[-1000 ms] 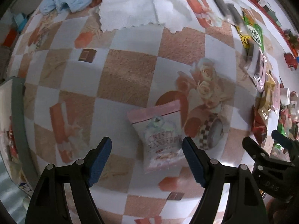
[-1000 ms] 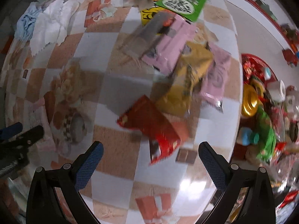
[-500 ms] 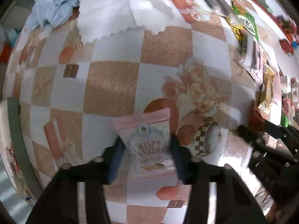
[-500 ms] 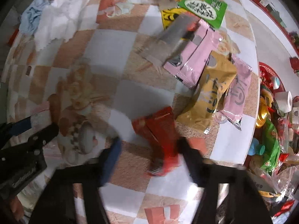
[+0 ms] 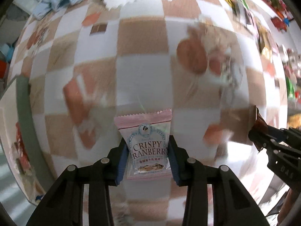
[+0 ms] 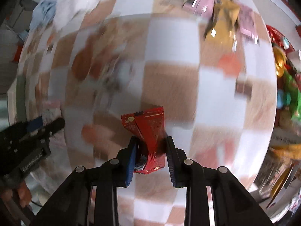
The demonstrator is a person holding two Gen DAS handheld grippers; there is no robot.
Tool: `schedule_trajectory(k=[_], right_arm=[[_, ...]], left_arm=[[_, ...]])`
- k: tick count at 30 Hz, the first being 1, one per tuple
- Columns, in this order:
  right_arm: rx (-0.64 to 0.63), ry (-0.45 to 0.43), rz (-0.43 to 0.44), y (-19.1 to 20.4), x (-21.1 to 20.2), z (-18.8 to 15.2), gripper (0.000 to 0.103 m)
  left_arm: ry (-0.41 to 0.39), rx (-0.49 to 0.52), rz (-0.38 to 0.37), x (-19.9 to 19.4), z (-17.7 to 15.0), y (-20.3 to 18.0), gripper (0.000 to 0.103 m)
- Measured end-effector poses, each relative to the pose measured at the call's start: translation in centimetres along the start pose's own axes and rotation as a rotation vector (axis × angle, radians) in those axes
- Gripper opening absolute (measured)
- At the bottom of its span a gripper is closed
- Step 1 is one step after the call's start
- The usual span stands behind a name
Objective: Organize snacks
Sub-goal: 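Carry the Crispy Cranberry bag and red candy over the white tray with both tools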
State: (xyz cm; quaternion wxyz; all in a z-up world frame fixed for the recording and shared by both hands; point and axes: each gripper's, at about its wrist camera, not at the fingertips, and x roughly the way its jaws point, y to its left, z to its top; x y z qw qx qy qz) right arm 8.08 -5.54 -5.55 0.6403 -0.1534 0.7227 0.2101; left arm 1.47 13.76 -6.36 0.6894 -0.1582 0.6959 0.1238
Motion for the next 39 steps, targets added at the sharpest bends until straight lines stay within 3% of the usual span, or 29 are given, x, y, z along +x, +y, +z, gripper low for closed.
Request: schedule_trajectory(k=[4, 9, 18, 23, 28, 39], right_arm=[[0.041, 0.018, 0.017, 1.3, 0.2, -3.0, 0.031], [0.086, 0.018, 0.035, 2.8, -0.4, -5.2, 0.031], [0.133, -0.016, 0.023, 5.9, -1.9, -6.8, 0.031], [0.127, -0.038, 0.002, 9.7, -3.6, -7.4, 0.031], [0.104, -0.049, -0.014, 11.9, -4.5, -7.4, 0.031], [0.007, -0.086, -0.04, 17.5, -6.3, -6.6, 0.031]], left_arm=[[0.012, 0.03, 0.007, -0.5, -2.3, 1.3, 0.043], [-0.029, 0.102, 0.009, -2.5, -4.5, 3.7, 0.043], [-0.083, 0.18, -0.021, -6.5, -6.7, 5.6, 0.043], [-0.114, 0.215, -0.037, -8.6, -9.2, 6.1, 0.043], [-0.137, 0.214, -0.036, -8.3, -10.5, 5.2, 0.043], [-0.215, 0.126, -0.047, -11.5, -11.1, 9.4, 0.043]])
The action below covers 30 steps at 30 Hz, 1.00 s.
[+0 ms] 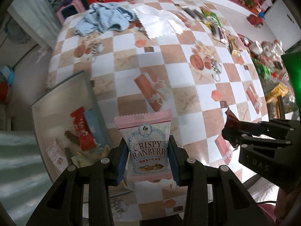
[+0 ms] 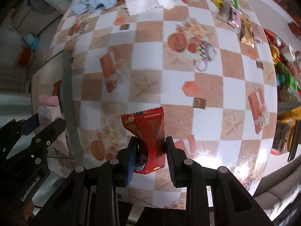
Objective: Organize snacks
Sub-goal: 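Carry the Crispy Cranberry bag and red candy over the white tray with both tools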
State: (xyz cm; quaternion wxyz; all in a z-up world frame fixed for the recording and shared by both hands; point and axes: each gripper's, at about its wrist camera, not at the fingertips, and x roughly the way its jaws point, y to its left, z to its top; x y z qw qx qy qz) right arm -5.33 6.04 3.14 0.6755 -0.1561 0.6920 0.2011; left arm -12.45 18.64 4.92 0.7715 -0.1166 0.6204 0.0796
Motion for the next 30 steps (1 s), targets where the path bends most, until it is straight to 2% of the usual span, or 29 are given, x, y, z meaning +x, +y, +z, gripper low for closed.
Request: schedule_trajectory(k=[8, 18, 30], right_arm=[[-0.089, -0.027, -0.019, 3.7, -1.0, 0.8, 0.031], [-0.192, -0.036, -0.033, 8.9, -1.2, 1.4, 0.031], [-0.302, -0.039, -0.044, 14.0, -1.1, 1.7, 0.031]], left_arm=[[-0.056, -0.08, 0.01, -1.9, -0.7, 3.3, 0.043], [-0.083, -0.203, 0.041, -3.0, -2.3, 8.6, 0.043], [-0.096, -0.312, 0.074, -3.7, -4.3, 13.0, 0.043]])
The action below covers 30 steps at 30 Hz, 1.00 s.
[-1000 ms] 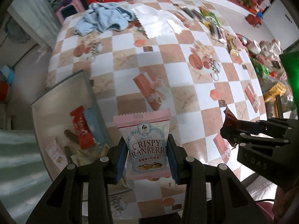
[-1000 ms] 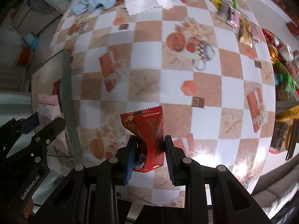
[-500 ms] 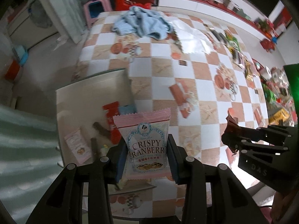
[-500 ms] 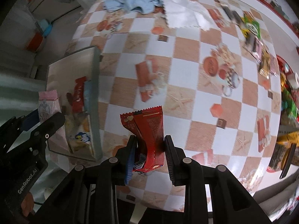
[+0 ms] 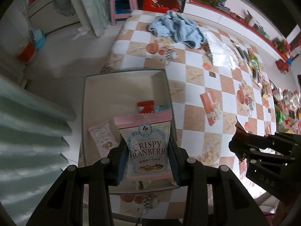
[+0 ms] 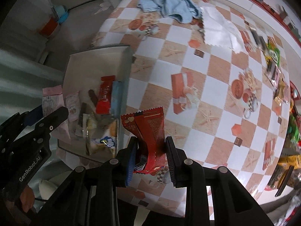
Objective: Organize snacks
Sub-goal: 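Carry the Crispy Cranberry bag and red candy over the white tray with both tools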
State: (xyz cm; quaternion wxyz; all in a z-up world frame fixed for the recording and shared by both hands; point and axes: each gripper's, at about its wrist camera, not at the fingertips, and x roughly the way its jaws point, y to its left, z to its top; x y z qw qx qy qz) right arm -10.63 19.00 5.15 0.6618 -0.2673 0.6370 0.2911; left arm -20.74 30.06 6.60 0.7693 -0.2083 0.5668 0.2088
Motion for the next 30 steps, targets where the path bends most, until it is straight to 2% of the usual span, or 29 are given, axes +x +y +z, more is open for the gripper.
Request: schedule_trajectory(k=[14, 30], right_arm=[[-0.096, 0.0, 0.004, 3.7, 0.5, 1.2, 0.031], [-0.112, -0.008, 0.012, 4.6, 0.7, 1.7, 0.031]], left_arm=[[0.002, -0.077, 0.028, 0.0, -0.5, 3.6, 0.043], [0.004, -0.089, 0.033, 0.3, -0.4, 4.8, 0.043]])
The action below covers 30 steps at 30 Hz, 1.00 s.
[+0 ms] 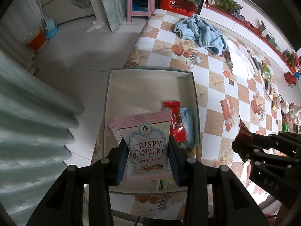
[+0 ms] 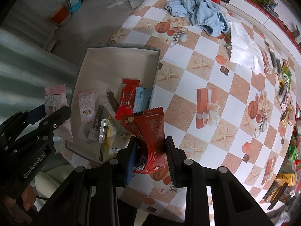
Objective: Organize snacks
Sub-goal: 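Carry the Crispy Cranberry bag and red candy over the white tray with both tools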
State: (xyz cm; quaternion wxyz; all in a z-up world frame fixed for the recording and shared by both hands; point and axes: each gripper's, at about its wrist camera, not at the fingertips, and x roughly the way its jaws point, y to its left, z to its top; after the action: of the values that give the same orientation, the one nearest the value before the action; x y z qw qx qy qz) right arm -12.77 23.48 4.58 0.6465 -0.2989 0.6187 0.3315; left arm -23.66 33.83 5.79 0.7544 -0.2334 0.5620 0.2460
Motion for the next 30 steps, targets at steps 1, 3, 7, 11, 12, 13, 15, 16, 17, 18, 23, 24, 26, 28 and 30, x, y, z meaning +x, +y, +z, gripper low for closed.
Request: schedule_trajectory(k=[1, 3, 7, 11, 12, 13, 15, 16, 17, 18, 23, 24, 26, 28, 30], right_arm=[[-0.002, 0.001, 0.0, 0.15, 0.03, 0.1, 0.031], [-0.006, 0.0, 0.002, 0.38, 0.09, 0.23, 0.031], [-0.014, 0.001, 0.004, 0.61, 0.24, 0.34, 0.031], [-0.013, -0.002, 0.005, 0.56, 0.28, 0.37, 0.031], [-0.013, -0.002, 0.006, 0.52, 0.28, 0.33, 0.031], [-0.013, -0.002, 0.006, 0.55, 0.3, 0.35, 0.031], [-0.015, -0.002, 0.008, 0.56, 0.31, 0.36, 0.031], [-0.016, -0.002, 0.008, 0.58, 0.32, 0.38, 0.031], [-0.018, -0.003, 0.009, 0.58, 0.32, 0.38, 0.031], [-0.017, -0.002, 0.009, 0.67, 0.37, 0.48, 0.031], [-0.019, -0.005, 0.013, 0.55, 0.39, 0.49, 0.031], [-0.019, -0.004, 0.014, 0.62, 0.42, 0.56, 0.031], [-0.019, -0.007, 0.016, 0.54, 0.4, 0.5, 0.031], [-0.016, -0.007, 0.017, 0.54, 0.47, 0.58, 0.031], [-0.018, -0.008, 0.018, 0.57, 0.46, 0.58, 0.031]], left_arm=[[0.0, 0.0, 0.0, 0.0, 0.0, 0.0, 0.043], [0.0, 0.0, -0.001, 0.03, 0.01, 0.08, 0.043], [-0.001, 0.002, 0.0, 0.06, 0.07, 0.07, 0.043], [-0.001, 0.003, -0.001, 0.11, 0.13, 0.16, 0.043], [-0.001, 0.003, -0.001, 0.11, 0.14, 0.16, 0.043], [0.0, 0.003, -0.001, 0.12, 0.15, 0.16, 0.043], [0.0, 0.003, -0.001, 0.14, 0.2, 0.12, 0.043], [0.001, 0.002, -0.001, 0.15, 0.22, 0.09, 0.043], [0.0, 0.001, 0.0, 0.13, 0.22, -0.03, 0.043], [0.001, 0.001, 0.0, 0.14, 0.24, -0.05, 0.043], [0.005, -0.005, 0.002, 0.43, 0.25, 0.61, 0.043], [0.006, -0.006, 0.002, 0.51, 0.27, 0.66, 0.043], [0.005, -0.004, 0.001, 0.5, 0.33, 0.58, 0.043], [0.006, -0.004, 0.001, 0.54, 0.34, 0.66, 0.043], [0.006, -0.003, 0.002, 0.5, 0.4, 0.48, 0.043]])
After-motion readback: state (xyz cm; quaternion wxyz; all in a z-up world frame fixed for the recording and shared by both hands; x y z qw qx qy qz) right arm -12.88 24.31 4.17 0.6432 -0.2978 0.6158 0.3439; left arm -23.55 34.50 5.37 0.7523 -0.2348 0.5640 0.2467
